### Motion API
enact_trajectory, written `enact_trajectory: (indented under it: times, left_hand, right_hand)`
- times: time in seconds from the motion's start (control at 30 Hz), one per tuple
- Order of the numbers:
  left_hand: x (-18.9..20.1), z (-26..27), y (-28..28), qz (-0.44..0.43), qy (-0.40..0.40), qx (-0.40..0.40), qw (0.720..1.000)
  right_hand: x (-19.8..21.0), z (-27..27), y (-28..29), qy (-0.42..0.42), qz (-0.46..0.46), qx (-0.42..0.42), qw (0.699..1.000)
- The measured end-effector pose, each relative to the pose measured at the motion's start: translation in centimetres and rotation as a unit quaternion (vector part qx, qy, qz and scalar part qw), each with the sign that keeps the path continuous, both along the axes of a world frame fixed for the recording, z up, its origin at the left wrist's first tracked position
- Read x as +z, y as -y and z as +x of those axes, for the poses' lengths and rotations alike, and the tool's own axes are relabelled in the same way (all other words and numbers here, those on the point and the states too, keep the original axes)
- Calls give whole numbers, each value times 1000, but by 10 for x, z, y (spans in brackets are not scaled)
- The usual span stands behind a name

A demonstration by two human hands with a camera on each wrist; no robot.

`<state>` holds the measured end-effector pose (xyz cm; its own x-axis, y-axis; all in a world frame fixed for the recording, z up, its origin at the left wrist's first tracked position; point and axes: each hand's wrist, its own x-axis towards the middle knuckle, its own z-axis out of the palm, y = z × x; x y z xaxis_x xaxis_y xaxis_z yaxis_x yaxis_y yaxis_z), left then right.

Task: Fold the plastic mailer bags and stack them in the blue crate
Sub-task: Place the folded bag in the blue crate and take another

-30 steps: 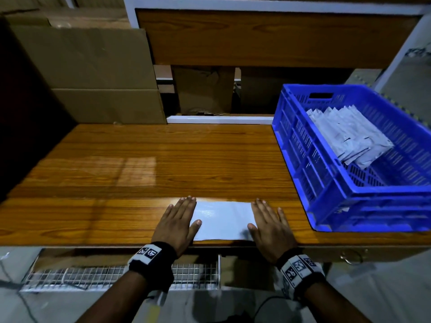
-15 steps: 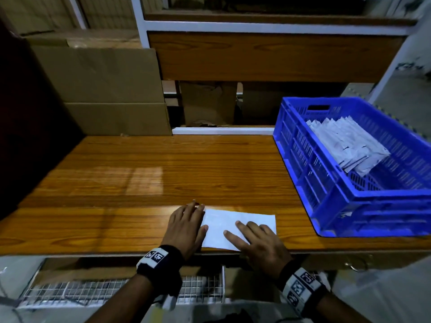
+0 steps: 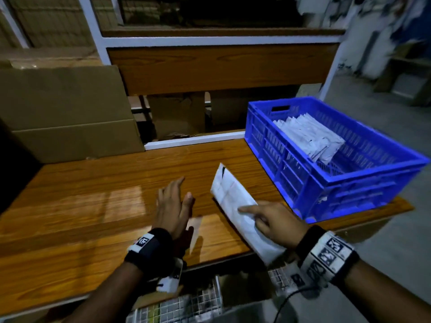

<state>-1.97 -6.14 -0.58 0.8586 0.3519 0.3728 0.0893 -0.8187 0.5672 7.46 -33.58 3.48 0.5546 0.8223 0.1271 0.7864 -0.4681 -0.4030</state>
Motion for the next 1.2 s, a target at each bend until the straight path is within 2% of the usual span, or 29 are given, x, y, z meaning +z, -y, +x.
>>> enact_trajectory:
  times: [0.07,0.23,0.37,0.5,0.6,0.77,1.0,1.2]
  left_hand:
    - [6,19,10,-3,2,-43,999]
    - [27,75,49,30,-1,-99,995]
    - [46,131,86,77,-58,-132,987]
    - [64,187,120,134,-90,-140,977]
    - [72,231,146,131,-104,-139,976]
    - [72,269,177,123,-122,-116,978]
    - [67,267,186,141,-137,-76,978]
    - [67,265,189,149,-143,-62,976]
  right_hand:
    - [21,10,9,-12,28,-23,999]
    - [106,53,42,-31,3,-29,999]
    - [161,123,71,2,-20,-75,997]
    - [185,213,90,34,-75,-108,991]
    - [180,286,96,30,-138,-120,983]
    - [135,366,68,-13,-200,-75,977]
    - [61,397,15,-146,-181,-34,972]
    - [47,409,15,-169,-169,-59,969]
